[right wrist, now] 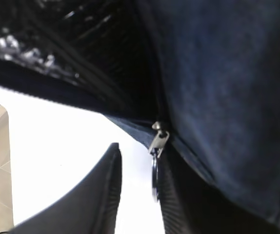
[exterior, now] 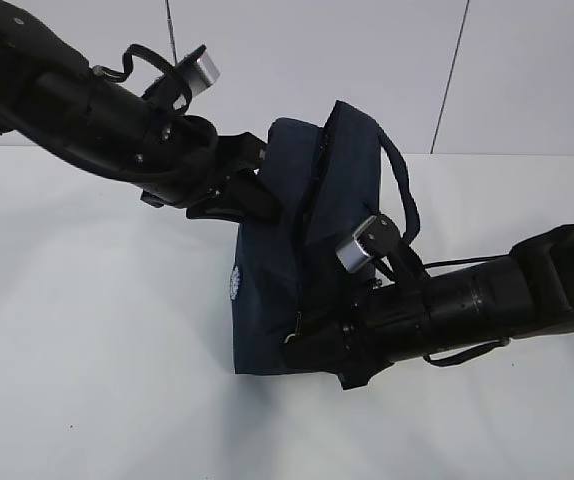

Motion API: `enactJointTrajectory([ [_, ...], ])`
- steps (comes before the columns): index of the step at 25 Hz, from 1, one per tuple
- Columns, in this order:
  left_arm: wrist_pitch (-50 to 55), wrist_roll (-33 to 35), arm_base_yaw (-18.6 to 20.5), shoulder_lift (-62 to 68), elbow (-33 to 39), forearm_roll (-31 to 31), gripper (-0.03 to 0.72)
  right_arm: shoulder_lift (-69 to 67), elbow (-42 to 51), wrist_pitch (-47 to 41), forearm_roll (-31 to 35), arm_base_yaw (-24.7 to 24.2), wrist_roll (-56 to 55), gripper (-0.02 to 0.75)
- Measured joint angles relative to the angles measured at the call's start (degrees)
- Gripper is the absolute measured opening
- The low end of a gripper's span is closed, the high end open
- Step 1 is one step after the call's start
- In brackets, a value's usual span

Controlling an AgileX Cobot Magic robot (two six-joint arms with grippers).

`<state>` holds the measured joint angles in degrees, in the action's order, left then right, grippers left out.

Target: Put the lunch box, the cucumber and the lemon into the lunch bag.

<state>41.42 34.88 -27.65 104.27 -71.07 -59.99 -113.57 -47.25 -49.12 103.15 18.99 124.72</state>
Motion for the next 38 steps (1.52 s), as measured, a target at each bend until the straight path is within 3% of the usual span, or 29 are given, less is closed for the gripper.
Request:
enactJointTrajectory([
  [25,0.1,0.0,0.0,0.0,0.0,0.0,0.036,-2.2,-2.5,0.5,-0.1,0.0,0.0,0.211],
  [33,0.1,0.0,0.0,0.0,0.0,0.0,0.036,-2.3,-2.5,0.5,-0.1,0.0,0.0,0.053],
  [38,0.3,0.0,0.0,0.0,0.0,0.0,0.036,-2.3,-2.6,0.5,0.0,0.0,-2.2,0.020],
])
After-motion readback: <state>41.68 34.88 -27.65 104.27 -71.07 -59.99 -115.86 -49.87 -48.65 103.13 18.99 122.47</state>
